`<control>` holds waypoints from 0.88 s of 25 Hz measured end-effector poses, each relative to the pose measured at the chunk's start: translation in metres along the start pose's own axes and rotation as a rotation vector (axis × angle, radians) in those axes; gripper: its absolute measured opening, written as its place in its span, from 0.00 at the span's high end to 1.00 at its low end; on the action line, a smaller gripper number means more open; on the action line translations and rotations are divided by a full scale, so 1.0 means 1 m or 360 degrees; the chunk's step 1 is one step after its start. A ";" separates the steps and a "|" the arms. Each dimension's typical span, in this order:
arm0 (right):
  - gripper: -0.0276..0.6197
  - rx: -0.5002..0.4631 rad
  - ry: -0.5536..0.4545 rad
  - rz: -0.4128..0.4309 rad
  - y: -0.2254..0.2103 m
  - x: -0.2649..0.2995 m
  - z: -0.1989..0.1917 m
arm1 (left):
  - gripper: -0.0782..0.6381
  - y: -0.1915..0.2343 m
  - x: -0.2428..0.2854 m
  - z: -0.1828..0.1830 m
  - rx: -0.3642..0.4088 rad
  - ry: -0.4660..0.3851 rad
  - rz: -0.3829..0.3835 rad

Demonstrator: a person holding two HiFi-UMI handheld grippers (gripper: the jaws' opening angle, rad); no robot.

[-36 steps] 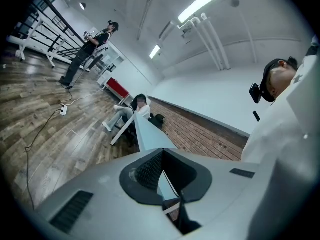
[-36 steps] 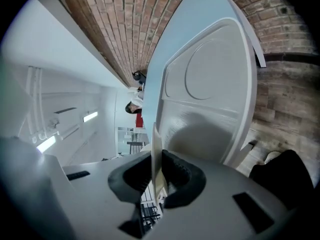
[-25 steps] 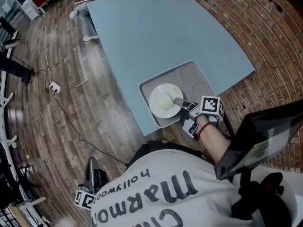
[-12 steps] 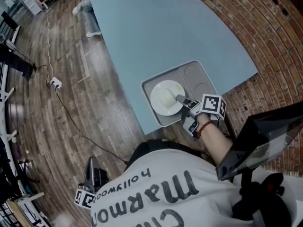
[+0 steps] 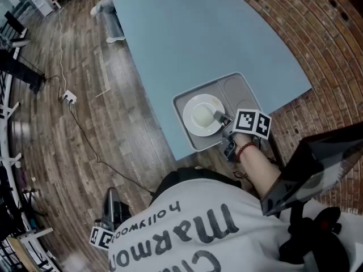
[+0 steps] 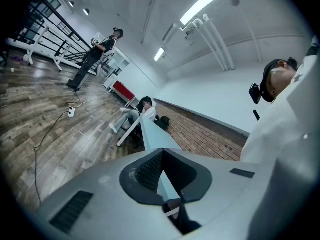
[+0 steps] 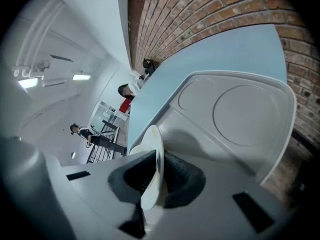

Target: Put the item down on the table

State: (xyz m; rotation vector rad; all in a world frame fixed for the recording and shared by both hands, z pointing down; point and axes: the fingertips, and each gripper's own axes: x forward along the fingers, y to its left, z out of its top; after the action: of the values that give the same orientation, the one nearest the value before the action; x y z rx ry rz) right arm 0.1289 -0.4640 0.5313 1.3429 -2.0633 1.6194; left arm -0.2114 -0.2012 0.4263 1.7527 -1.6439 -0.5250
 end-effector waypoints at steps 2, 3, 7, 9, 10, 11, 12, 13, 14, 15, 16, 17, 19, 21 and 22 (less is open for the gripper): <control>0.90 -0.0020 0.0007 -0.0035 -0.001 0.001 0.000 | 0.88 0.001 -0.002 0.000 -0.0001 -0.0003 0.0006; 0.90 -0.0031 0.0005 -0.0054 -0.001 0.002 0.001 | 0.88 0.001 -0.003 0.001 -0.0002 -0.0004 0.0010; 0.90 -0.0090 -0.0003 -0.0124 -0.001 0.006 0.005 | 0.88 0.004 -0.006 0.002 -0.0008 -0.0012 0.0025; 0.90 -0.0110 0.0004 -0.0137 0.001 0.009 0.007 | 0.88 0.006 -0.007 0.003 -0.0011 -0.0019 0.0031; 0.90 -0.0122 0.0005 -0.0138 0.002 0.011 0.008 | 0.88 0.007 -0.007 0.003 -0.0013 -0.0024 0.0032; 0.90 -0.0136 0.0005 -0.0138 0.003 0.012 0.009 | 0.88 0.008 -0.007 0.003 -0.0016 -0.0027 0.0033; 0.90 -0.0152 0.0004 -0.0136 0.004 0.014 0.011 | 0.88 0.009 -0.007 0.003 -0.0018 -0.0027 0.0036; 0.90 -0.0171 0.0005 -0.0132 0.004 0.015 0.012 | 0.88 0.010 -0.007 0.003 -0.0020 -0.0025 0.0038; 0.90 -0.0191 0.0008 -0.0128 0.005 0.017 0.014 | 0.88 0.010 -0.007 0.003 -0.0021 -0.0024 0.0040; 0.89 -0.0214 0.0013 -0.0126 0.005 0.018 0.015 | 0.88 0.011 -0.007 0.003 -0.0022 -0.0023 0.0040; 0.89 -0.0241 0.0018 -0.0128 0.006 0.020 0.017 | 0.88 0.012 -0.007 0.004 -0.0023 -0.0023 0.0040; 0.89 -0.0273 0.0021 -0.0136 0.006 0.021 0.018 | 0.88 0.012 -0.007 0.004 -0.0024 -0.0024 0.0039; 0.88 -0.0356 0.0024 -0.0170 0.006 0.023 0.021 | 0.88 0.012 -0.006 0.005 -0.0026 -0.0027 0.0037; 0.86 -0.0459 0.0018 -0.0226 0.005 0.024 0.024 | 0.88 0.012 -0.006 0.004 -0.0025 -0.0025 0.0038; 0.85 -0.0508 0.0014 -0.0255 0.004 0.025 0.025 | 0.88 0.012 -0.007 0.004 -0.0023 -0.0024 0.0039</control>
State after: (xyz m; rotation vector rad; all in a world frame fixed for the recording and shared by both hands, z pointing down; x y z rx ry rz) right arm 0.1213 -0.4985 0.5349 1.3428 -2.0415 1.1702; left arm -0.2238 -0.1954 0.4309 1.7198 -1.6662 -0.5386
